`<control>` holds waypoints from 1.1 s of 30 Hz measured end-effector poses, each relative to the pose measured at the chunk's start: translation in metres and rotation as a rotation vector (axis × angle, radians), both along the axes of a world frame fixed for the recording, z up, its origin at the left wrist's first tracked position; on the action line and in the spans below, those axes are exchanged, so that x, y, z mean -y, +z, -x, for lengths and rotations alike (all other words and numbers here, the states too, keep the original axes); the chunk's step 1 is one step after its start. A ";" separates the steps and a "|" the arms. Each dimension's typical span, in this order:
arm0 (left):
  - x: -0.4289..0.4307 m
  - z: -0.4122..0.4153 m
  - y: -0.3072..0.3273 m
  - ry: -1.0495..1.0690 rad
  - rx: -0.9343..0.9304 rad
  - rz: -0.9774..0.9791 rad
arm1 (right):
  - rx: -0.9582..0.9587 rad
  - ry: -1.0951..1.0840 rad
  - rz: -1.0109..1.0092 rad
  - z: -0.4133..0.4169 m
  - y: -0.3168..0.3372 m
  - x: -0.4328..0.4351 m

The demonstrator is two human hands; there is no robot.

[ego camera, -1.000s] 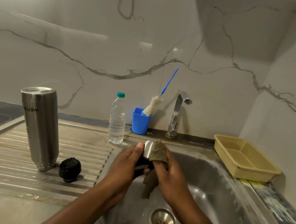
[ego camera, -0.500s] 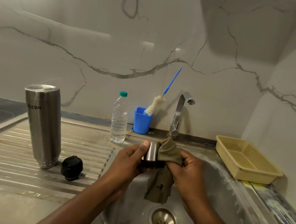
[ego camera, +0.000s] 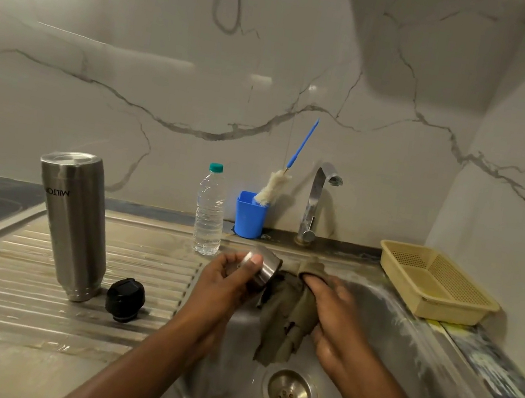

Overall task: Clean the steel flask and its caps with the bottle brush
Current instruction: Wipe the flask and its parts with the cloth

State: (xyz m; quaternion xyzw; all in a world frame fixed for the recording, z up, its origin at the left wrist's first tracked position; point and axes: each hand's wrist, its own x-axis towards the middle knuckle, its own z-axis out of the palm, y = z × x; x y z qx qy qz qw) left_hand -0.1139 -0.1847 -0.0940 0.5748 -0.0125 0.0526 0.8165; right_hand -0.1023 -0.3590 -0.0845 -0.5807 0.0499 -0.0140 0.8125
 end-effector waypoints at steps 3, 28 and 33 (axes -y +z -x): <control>0.003 0.003 -0.005 -0.028 -0.005 -0.142 | -0.111 0.198 -0.204 0.008 0.001 -0.006; 0.004 0.008 0.010 -0.025 -0.227 -0.173 | 0.709 0.403 1.162 0.016 0.012 0.004; 0.003 0.007 0.011 -0.035 -0.140 -0.120 | 0.648 0.389 1.112 0.013 0.004 -0.001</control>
